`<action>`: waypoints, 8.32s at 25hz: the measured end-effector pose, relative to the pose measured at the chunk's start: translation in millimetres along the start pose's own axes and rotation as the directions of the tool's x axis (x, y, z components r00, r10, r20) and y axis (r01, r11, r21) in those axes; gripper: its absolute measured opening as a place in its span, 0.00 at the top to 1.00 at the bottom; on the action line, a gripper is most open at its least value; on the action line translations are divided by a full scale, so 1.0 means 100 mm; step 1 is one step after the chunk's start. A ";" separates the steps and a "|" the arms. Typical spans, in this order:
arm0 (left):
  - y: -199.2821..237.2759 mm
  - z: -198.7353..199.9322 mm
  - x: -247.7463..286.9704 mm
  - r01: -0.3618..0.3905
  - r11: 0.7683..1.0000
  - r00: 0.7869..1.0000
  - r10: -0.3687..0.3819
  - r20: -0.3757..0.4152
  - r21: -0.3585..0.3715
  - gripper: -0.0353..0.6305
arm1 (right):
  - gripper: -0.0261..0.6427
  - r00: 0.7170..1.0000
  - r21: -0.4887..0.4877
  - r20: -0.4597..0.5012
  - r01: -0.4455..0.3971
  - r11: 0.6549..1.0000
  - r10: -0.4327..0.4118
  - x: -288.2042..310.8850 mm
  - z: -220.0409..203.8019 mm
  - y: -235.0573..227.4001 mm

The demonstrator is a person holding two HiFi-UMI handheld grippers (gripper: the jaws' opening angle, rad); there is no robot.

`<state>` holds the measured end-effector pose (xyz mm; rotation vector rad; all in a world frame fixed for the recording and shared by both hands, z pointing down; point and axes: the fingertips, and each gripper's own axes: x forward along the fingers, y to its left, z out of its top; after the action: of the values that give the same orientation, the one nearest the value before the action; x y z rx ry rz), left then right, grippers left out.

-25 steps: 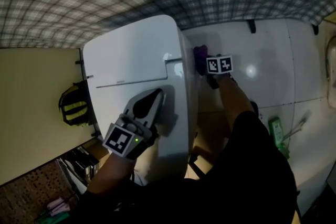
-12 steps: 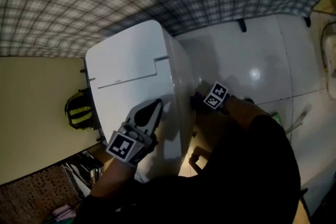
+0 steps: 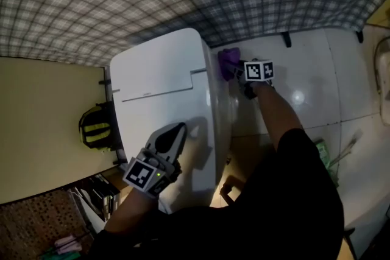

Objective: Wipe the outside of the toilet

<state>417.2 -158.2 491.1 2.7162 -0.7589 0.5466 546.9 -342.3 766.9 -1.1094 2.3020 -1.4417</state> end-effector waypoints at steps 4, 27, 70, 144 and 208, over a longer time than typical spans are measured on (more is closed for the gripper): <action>0.06 0.02 -0.07 -0.015 1.000 1.000 0.015 0.003 0.008 0.95 | 0.83 0.997 0.066 -0.046 -0.062 0.996 0.065 -0.03 -0.30 0.09; -0.19 -0.13 -0.09 0.032 0.998 0.999 -0.031 0.013 -0.045 0.95 | 0.83 0.987 -0.158 0.042 -0.146 0.977 0.155 -0.27 0.69 0.79; -0.19 -0.66 -3.10 -0.168 0.966 0.941 0.216 0.260 -0.196 0.95 | 0.82 0.969 -0.530 -0.211 -0.002 0.848 -0.129 -2.19 -1.82 2.99; -0.59 -2.45 -4.58 -0.010 0.996 0.985 0.025 0.171 -0.091 0.95 | 0.82 0.311 -0.726 0.182 -0.597 -0.341 -0.933 -1.66 -5.25 3.38; -0.39 -2.53 -4.56 -0.040 0.981 0.983 0.073 0.167 -0.192 0.95 | 0.82 0.411 -0.344 0.212 -0.818 -0.461 -0.887 -1.53 -5.58 3.09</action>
<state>5.5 163.5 517.7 2.5962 -0.8856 0.2373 207.9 219.2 755.3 0.0341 -0.9986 -0.8489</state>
